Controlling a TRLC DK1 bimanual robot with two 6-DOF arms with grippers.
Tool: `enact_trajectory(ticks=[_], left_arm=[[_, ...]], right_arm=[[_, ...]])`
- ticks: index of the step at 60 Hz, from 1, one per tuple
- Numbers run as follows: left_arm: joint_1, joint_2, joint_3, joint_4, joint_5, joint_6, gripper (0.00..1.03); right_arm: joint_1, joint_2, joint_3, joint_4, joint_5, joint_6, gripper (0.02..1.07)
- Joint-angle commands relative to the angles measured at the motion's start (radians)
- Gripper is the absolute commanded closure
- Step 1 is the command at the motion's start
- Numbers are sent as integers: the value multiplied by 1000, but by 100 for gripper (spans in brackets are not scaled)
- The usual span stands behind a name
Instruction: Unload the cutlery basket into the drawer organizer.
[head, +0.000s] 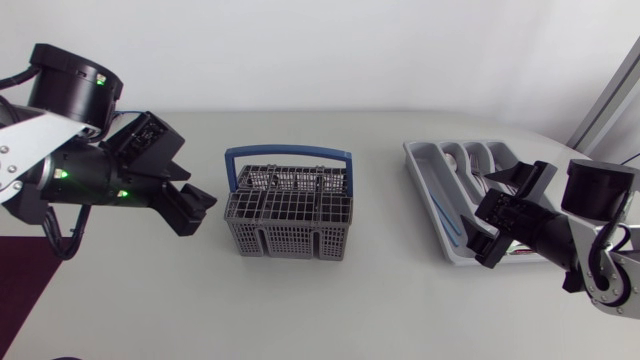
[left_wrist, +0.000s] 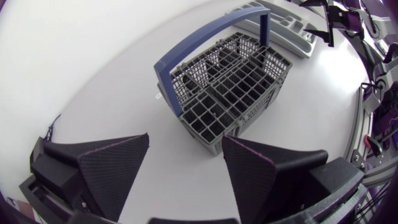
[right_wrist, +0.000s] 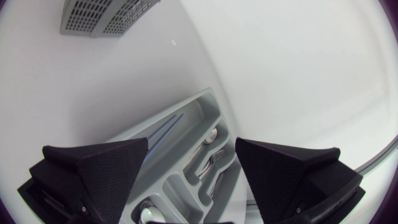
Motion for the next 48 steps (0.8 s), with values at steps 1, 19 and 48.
enact_trajectory(ticks=[1,19,48], left_arm=[[19,-46,-54,23,-9,-29,4],[47,-55,-181,146,-9,-49,4],[64,-49,-227,201,-3,-38,4]], right_arm=[[47,-38,-26,-21,10,133,6],[371,-21,-12,-52,76,444,6],[644,179,161,-9,133,544,6]])
